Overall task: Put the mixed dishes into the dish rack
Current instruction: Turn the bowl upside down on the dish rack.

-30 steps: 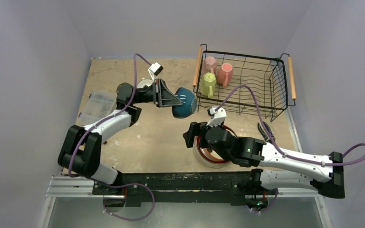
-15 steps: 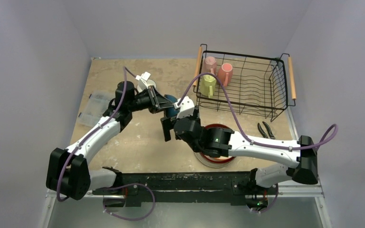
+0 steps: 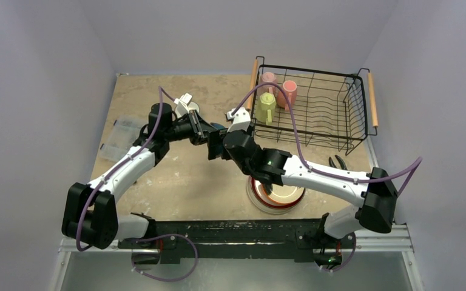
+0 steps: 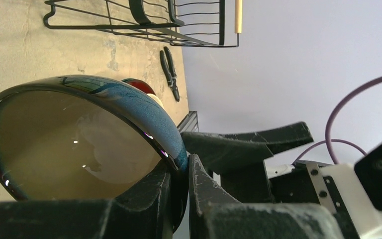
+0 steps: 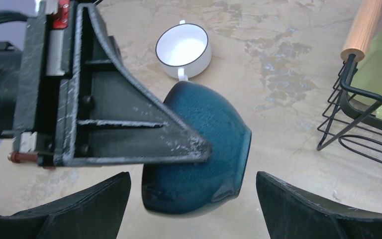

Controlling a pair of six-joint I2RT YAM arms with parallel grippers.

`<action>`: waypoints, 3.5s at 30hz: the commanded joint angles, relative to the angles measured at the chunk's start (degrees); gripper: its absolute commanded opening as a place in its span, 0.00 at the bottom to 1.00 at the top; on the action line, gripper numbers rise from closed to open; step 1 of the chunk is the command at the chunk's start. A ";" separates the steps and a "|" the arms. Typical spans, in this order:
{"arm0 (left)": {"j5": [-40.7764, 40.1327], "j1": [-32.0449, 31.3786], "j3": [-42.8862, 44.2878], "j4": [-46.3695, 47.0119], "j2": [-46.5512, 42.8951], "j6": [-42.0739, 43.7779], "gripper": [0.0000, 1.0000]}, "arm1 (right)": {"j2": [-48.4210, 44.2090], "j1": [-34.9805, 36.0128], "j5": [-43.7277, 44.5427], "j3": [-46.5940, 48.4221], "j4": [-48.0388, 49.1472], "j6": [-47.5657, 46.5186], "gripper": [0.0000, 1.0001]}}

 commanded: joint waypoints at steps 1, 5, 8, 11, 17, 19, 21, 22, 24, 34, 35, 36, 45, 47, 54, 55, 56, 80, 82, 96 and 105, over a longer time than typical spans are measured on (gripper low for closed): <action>3.00 1.03 2.77 7.06 -1.23 -2.05 0.00 | -0.15 -1.35 -2.94 -0.70 5.03 2.59 0.99; 3.08 1.18 2.77 7.09 -1.07 -2.22 0.00 | 0.73 -1.75 -2.95 -0.87 5.20 3.30 0.98; 3.24 1.26 2.77 7.22 -0.94 -2.28 0.00 | 1.33 -2.51 -4.16 -1.64 5.98 4.50 0.96; 3.32 1.26 2.81 7.22 -0.84 -2.30 0.00 | 1.89 -2.77 -4.66 -2.09 6.28 5.22 0.94; 3.44 1.28 2.81 7.32 -0.67 -2.21 0.00 | 2.25 -2.78 -4.68 -2.39 6.57 5.80 0.87; 3.44 1.30 2.77 7.31 -0.67 -2.16 0.00 | 2.19 -2.85 -4.47 -2.49 6.70 5.73 0.84; 3.45 1.26 2.77 7.22 -0.66 -2.21 0.00 | 2.23 -2.86 -4.12 -2.47 6.80 5.75 0.84; 3.44 1.26 2.75 7.15 -0.65 -2.17 0.00 | 2.31 -2.86 -3.99 -2.40 6.71 5.74 0.86; 3.43 1.26 2.77 7.13 -0.60 -2.10 0.00 | 2.64 -2.88 -3.83 -2.15 6.58 5.69 0.90; 3.44 1.27 2.90 6.83 -0.40 -1.89 0.00 | 4.28 -2.85 -3.67 -0.82 6.41 5.47 0.68; 3.50 1.27 2.96 6.74 -0.29 -1.80 0.00 | 4.34 -2.85 -3.81 -0.82 6.48 5.42 0.63; 3.52 1.26 2.97 6.70 -0.16 -1.75 0.00 | 4.31 -2.86 -3.90 -0.85 6.71 5.30 0.58; 4.00 1.25 4.02 4.66 1.08 -0.38 0.03 | 2.42 -2.86 -4.81 -3.34 9.91 4.93 0.00; 3.96 1.26 4.21 4.12 1.10 0.10 0.09 | 1.63 -2.92 -5.45 -4.70 12.39 4.85 0.00; 3.63 1.29 5.24 1.44 0.53 3.05 0.31 | -0.34 -3.60 -5.81 -7.12 14.42 6.34 0.00; 3.62 1.30 5.25 1.30 0.51 3.26 0.34 | -0.75 -3.69 -5.80 -7.56 14.67 6.67 0.00; 3.69 1.28 5.31 1.25 0.54 3.42 0.37 | -1.09 -3.84 -5.80 -8.06 15.00 7.02 0.00; -0.50 1.41 9.91 -13.32 -4.26 22.61 0.66 | -14.28 -12.55 -14.37 -20.83 21.07 18.76 0.00; -1.14 1.44 9.89 -13.60 -6.30 25.19 0.67 | -15.27 -12.86 -14.96 -21.05 20.86 18.50 0.00; -23.81 0.91 6.43 -16.52 -31.76 44.59 0.73 | -22.90 -13.88 -17.61 -21.29 17.36 17.08 0.00; -44.51 0.99 15.89 -24.46 -32.30 50.62 0.74 | -29.90 -15.65 -17.11 -20.64 11.72 14.69 0.00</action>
